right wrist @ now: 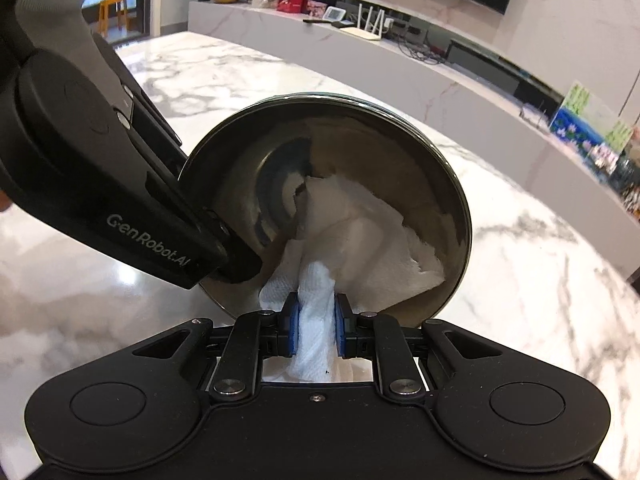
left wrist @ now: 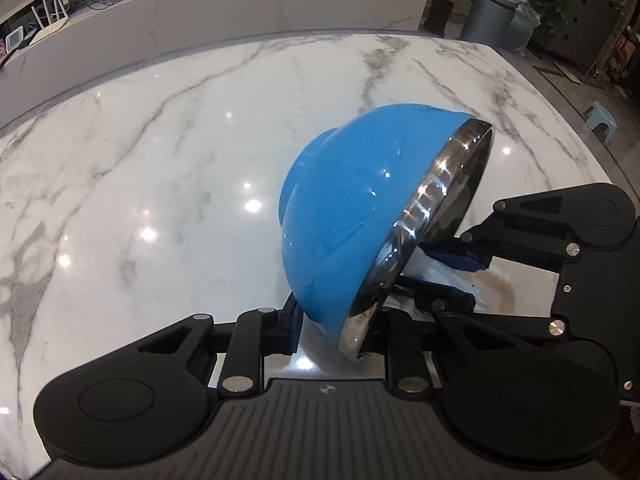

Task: Clean bowl
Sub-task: 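Tilt the bowl up with the left gripper while the right gripper wipes inside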

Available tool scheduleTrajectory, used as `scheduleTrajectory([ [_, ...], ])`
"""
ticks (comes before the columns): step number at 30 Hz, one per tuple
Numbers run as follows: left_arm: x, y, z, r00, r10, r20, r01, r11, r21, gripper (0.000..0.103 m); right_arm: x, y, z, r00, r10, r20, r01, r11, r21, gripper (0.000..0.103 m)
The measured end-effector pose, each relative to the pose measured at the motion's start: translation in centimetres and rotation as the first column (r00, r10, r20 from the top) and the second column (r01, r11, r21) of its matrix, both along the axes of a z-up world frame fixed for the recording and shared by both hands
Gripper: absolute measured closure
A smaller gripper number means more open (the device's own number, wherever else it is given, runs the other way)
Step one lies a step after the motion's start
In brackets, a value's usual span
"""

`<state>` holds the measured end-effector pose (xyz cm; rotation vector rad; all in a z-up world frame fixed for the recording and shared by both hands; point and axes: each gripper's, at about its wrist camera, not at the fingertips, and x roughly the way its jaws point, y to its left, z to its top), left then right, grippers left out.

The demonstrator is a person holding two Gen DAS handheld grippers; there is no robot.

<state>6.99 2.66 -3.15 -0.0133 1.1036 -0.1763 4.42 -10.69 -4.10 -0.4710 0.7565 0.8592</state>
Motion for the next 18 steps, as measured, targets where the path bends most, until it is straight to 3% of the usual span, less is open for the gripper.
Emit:
scheduleTrajectory([
  [4,0.0,-0.2,0.0,1.000,-0.010,-0.002,0.010,1.000,0.014,0.083,0.3,0.0,0.2,0.997,0.013,-0.074,-0.008,0.998,0.067,0.087],
  [10,0.0,-0.1,-0.1,1.000,-0.008,-0.007,0.008,1.000,0.016,0.082,0.6,0.6,0.4,0.997,0.016,-0.070,-0.012,0.999,0.052,0.088],
  [14,0.0,-0.2,0.0,1.000,-0.005,-0.007,0.006,1.000,0.024,0.082,0.4,1.6,0.4,0.999,0.038,0.005,-0.038,0.999,-0.013,0.088],
  [18,0.1,-0.2,0.1,1.000,-0.006,0.000,0.006,0.999,0.039,0.082,-0.9,2.1,-0.2,0.987,0.067,0.143,-0.051,0.992,-0.118,0.088],
])
